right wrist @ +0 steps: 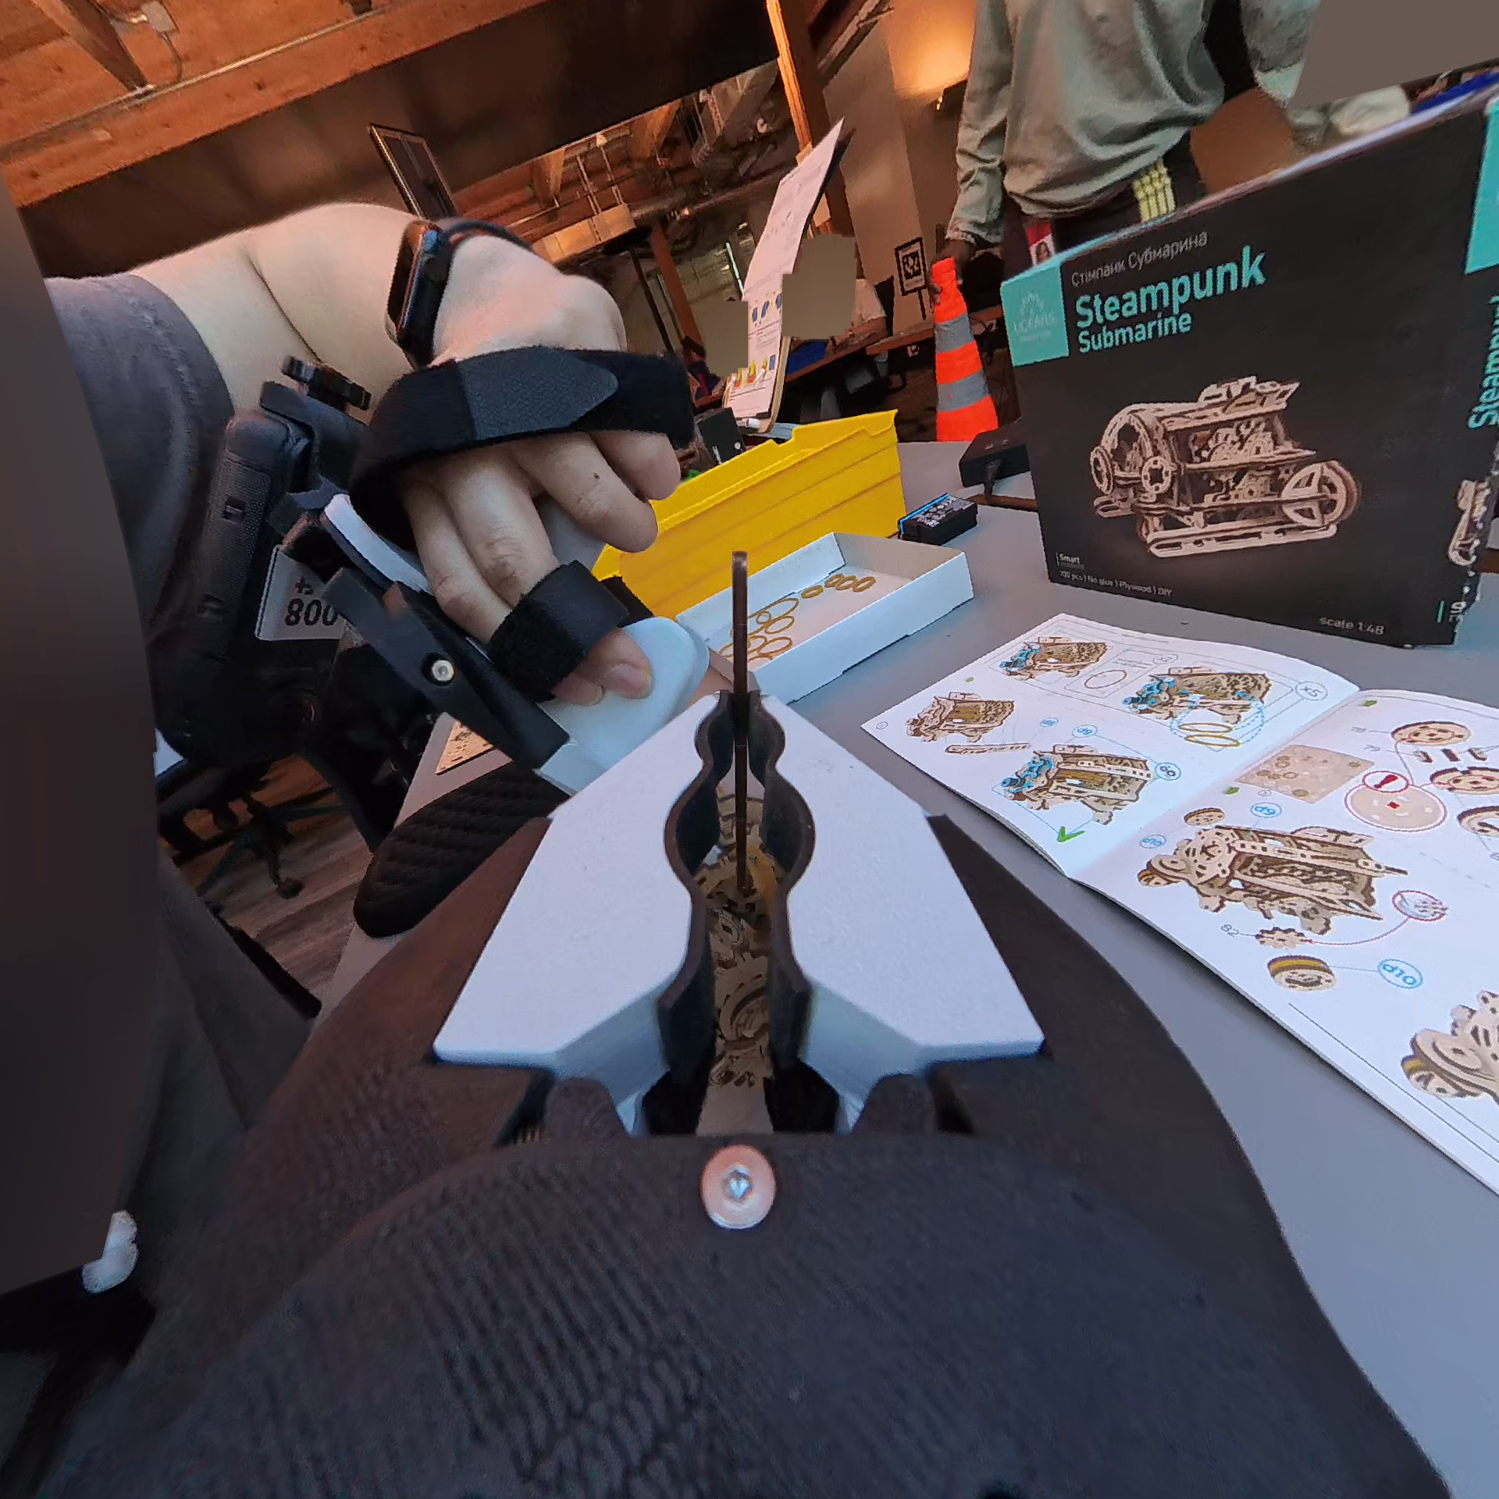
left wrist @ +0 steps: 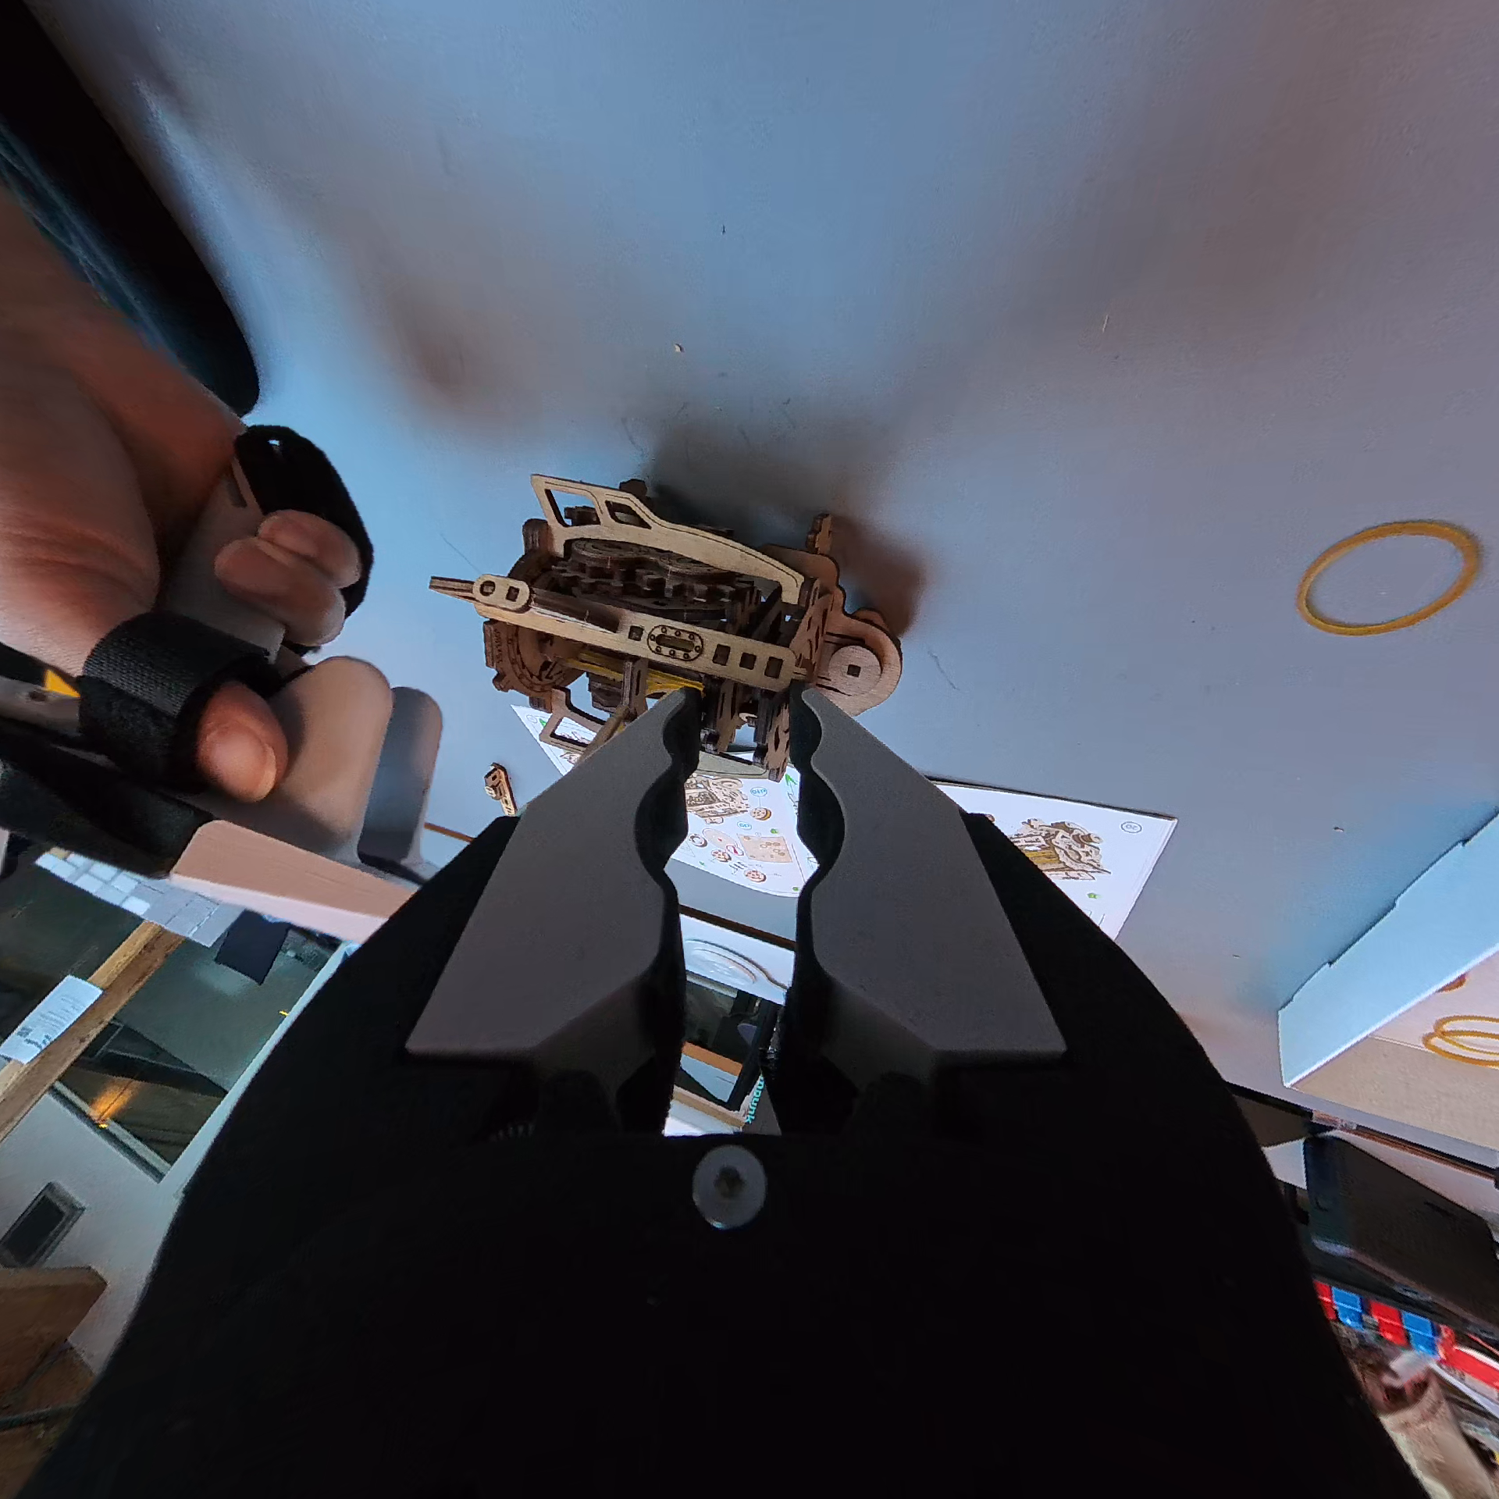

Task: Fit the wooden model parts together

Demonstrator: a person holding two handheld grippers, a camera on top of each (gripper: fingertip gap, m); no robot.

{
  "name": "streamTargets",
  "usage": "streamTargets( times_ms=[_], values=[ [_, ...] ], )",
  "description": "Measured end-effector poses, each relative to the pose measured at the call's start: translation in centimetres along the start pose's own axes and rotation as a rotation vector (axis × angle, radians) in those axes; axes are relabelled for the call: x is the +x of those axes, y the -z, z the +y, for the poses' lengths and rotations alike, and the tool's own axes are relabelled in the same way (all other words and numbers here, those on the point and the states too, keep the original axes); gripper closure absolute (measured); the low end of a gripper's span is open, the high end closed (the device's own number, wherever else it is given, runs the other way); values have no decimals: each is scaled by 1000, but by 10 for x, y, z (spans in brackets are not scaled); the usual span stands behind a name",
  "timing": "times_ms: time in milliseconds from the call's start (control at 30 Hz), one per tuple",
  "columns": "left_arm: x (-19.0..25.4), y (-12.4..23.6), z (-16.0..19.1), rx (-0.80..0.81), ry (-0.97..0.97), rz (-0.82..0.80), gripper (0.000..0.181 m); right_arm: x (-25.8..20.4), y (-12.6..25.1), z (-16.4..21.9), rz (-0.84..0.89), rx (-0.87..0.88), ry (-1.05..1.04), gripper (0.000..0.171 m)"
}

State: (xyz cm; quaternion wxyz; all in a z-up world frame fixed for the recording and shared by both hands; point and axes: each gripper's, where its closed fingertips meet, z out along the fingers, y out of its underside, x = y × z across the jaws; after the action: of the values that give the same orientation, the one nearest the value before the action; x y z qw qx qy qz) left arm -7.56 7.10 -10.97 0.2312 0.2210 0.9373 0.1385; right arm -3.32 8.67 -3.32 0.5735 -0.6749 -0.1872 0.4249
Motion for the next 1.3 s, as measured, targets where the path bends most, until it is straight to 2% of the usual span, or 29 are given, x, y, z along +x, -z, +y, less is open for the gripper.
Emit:
streamTargets(
  times_ms=[200, 500, 1133, 1300],
  values=[
    [0, 0, 0, 0, 2, -1, 162, -2, 4, -20, -7, 105, 18, 171],
    [0, 0, 0, -1, 2, -4, 162, -3, -7, 0, 16, 2, 71, 171],
    [-4, 0, 1, -1, 58, -52, 161, 1, -2, 7, 7, -28, -3, 171],
    [-9, 1, 1, 16, 110, -87, 151, 2, -2, 8, 9, -30, -4, 171]
  ],
)
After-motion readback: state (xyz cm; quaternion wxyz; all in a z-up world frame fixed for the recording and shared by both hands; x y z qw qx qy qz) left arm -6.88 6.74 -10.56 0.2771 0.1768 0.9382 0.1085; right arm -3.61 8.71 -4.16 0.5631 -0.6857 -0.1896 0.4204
